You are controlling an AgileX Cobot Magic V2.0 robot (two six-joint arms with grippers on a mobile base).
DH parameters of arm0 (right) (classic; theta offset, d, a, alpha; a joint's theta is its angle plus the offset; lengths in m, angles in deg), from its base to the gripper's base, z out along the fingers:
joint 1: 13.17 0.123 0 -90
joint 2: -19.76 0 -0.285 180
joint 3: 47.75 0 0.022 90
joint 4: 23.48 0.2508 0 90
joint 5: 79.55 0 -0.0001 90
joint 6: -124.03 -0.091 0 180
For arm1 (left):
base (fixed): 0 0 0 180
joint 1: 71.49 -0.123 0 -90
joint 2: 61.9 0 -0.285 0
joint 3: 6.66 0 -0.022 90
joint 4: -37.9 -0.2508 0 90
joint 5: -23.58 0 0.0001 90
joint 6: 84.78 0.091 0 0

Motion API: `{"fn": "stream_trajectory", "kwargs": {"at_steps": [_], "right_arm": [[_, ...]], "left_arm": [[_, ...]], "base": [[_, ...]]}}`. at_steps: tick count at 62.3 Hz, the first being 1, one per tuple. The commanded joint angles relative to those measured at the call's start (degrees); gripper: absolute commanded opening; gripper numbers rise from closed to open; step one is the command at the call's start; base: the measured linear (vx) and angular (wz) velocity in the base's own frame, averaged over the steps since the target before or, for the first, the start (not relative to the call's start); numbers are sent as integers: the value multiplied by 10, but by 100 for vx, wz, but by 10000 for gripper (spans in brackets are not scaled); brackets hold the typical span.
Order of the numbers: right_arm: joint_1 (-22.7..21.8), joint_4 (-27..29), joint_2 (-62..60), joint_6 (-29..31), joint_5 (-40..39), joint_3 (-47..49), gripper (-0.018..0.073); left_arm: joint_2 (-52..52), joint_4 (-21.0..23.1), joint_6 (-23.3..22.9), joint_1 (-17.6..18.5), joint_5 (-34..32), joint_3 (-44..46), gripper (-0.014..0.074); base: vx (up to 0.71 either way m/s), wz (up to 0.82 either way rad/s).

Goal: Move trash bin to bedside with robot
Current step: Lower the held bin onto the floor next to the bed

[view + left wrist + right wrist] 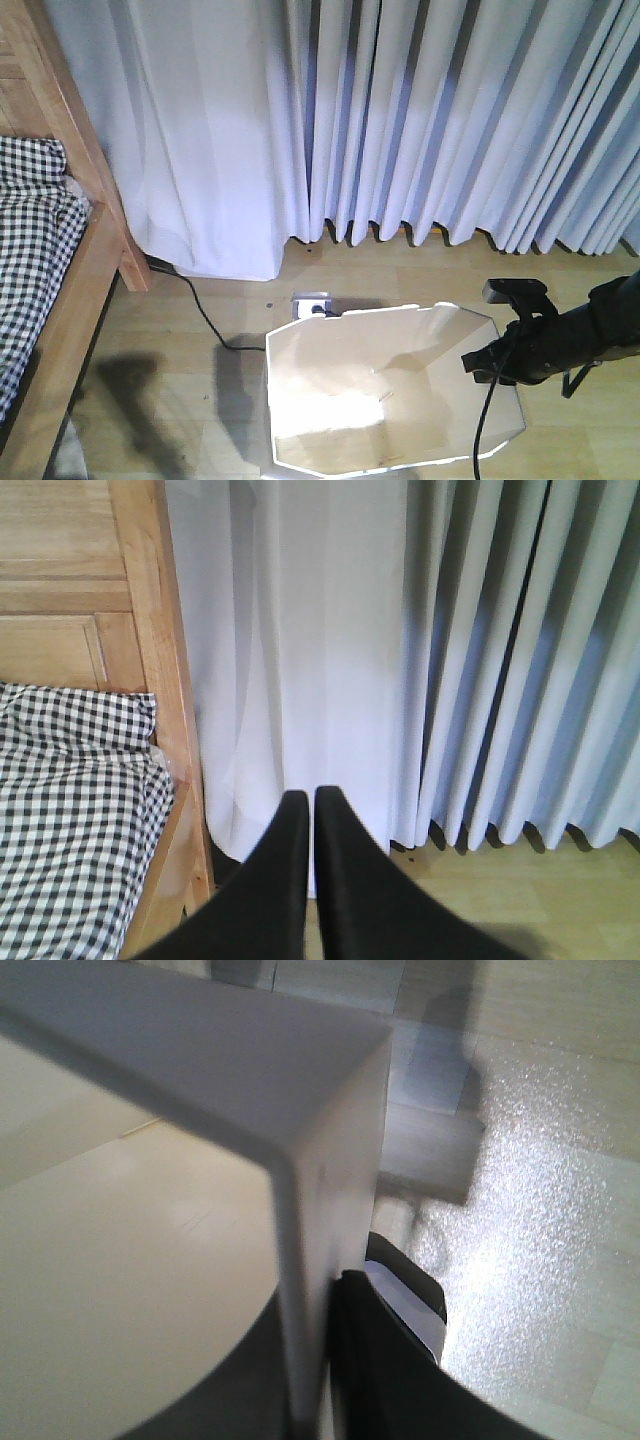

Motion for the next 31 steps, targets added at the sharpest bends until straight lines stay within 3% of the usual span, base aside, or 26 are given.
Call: {"fn": "stream_trajectory", "kwargs": {"at_steps": [1,31], "right_arm": [[-1,18,-35,-3,113,6,-5],[-1,18,-35,-3,113,6,-5]], "left_arm": [[8,2,-3,2,-40,-11,-6],[8,2,-3,2,-40,-11,-6]], "base": [[13,0],[13,2]]}}
